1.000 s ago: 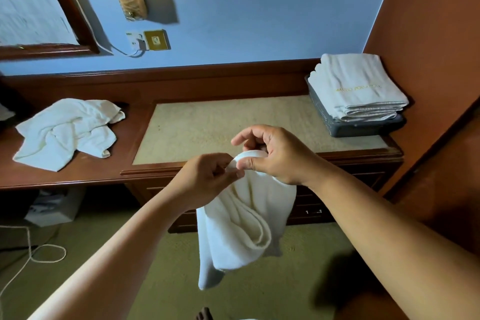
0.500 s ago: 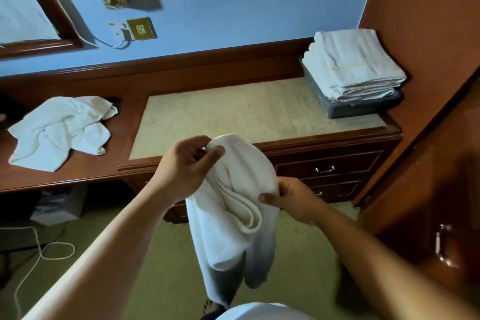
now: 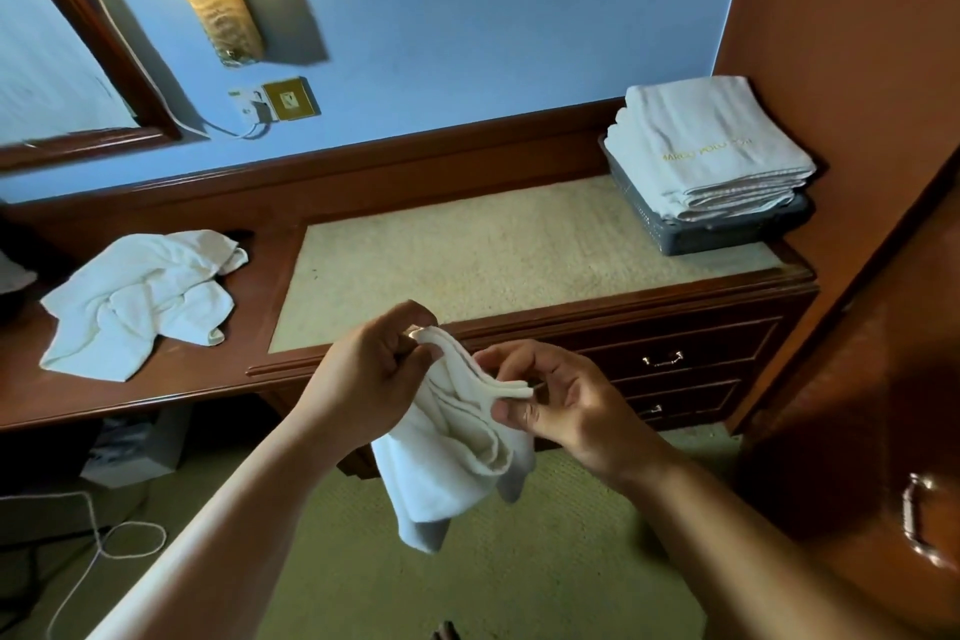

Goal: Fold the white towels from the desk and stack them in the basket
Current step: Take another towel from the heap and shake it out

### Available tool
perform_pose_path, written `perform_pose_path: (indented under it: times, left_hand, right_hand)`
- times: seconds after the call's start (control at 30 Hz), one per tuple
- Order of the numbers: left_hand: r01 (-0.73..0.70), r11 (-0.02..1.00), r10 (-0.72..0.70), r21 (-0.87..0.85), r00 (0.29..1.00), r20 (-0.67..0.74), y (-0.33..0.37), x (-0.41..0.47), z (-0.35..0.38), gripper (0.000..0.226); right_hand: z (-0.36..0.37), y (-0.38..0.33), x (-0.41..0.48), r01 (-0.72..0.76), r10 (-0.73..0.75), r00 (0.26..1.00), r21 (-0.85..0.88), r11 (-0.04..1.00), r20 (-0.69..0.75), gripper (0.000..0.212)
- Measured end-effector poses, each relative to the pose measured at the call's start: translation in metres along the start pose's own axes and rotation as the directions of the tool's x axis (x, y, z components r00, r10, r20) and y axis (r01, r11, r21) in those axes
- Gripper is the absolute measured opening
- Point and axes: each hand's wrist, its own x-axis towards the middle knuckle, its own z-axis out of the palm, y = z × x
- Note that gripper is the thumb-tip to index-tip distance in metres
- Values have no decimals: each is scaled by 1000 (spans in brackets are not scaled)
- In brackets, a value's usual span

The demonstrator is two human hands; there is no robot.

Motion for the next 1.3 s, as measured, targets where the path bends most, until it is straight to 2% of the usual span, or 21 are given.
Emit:
perform_pose_path:
  times: [0.13,0.23,0.33,0.4,0.5,0.57,0.63,0.7,0.77,0.87,0.97,1.07,1.1,1.13,1.17,1.23,1.3]
  left_hand:
    - [6,1000,-5,20,999,-49,5,2,-2,13]
    - [4,1000,-3,9,999,-52,7,1,-2,13]
    - [-6,999,7,35,999,-32,13,0,3,10]
    - [-13,998,14,66,1000,-22,18,0,9,10]
    - [-48,994,48,101,999,7,28,-1,16,7]
    - [-74,992,71,103,997,33,32,-1,16,15]
    - [-69,977,56,201,996,74,29,3,6,25]
    - [-64,926,4,373,987,158,13,9,-10,42]
    - [1,886,-133,464,959,251,-18,13,-29,57]
    - [81,795,-342,601,878,335,-77,8,-56,68]
    - [212,643,-537,736,810,237,-158,-13,-82,48]
    - [465,644,-554,608,831,-49,-216,-36,-98,15]
    - [534,682,-526,500,833,-172,-216,-39,-96,21]
    - [607,711,-539,356,795,-279,-210,-40,-94,29]
    - [654,734,-565,185,738,-368,-204,-41,-91,32]
    - [699,694,-676,-174,549,-492,-206,-36,-93,34]
    - [628,606,-786,-487,379,-489,-221,-28,-96,27]
  right_hand:
    - [9,-5,-1,42,-56,997,-233,972,-55,15]
    - [12,-3,-7,29,-74,986,-278,960,-150,17]
    - [12,-6,-7,26,-110,966,-339,940,-232,31]
    - [8,-10,-4,50,-170,964,-490,870,-204,41]
    - [1,-15,-1,111,-279,956,-766,634,-93,23]
    - [-7,-20,1,46,-333,938,-920,389,-94,16]
    - [-20,-24,5,-132,-215,963,-979,158,-164,15]
    - [-36,-20,7,-294,20,956,-954,59,-294,15]
    - [-54,-5,10,-351,136,929,-936,30,-344,15]
    - [-91,11,15,-427,98,903,-897,116,-417,8]
    - [-130,9,22,-468,-7,881,-874,128,-473,5]
    - [-148,14,35,-363,-51,929,-930,58,-366,10]
    - [-147,18,37,-305,-59,950,-951,46,-308,8]
    - [-145,22,44,-239,-83,967,-970,41,-242,8]
    - [-141,28,51,-180,-100,978,-982,49,-184,9]
    - [-128,38,77,-91,-114,989,-994,60,-98,15]
    - [-123,48,103,-32,-107,994,-999,25,-34,27]
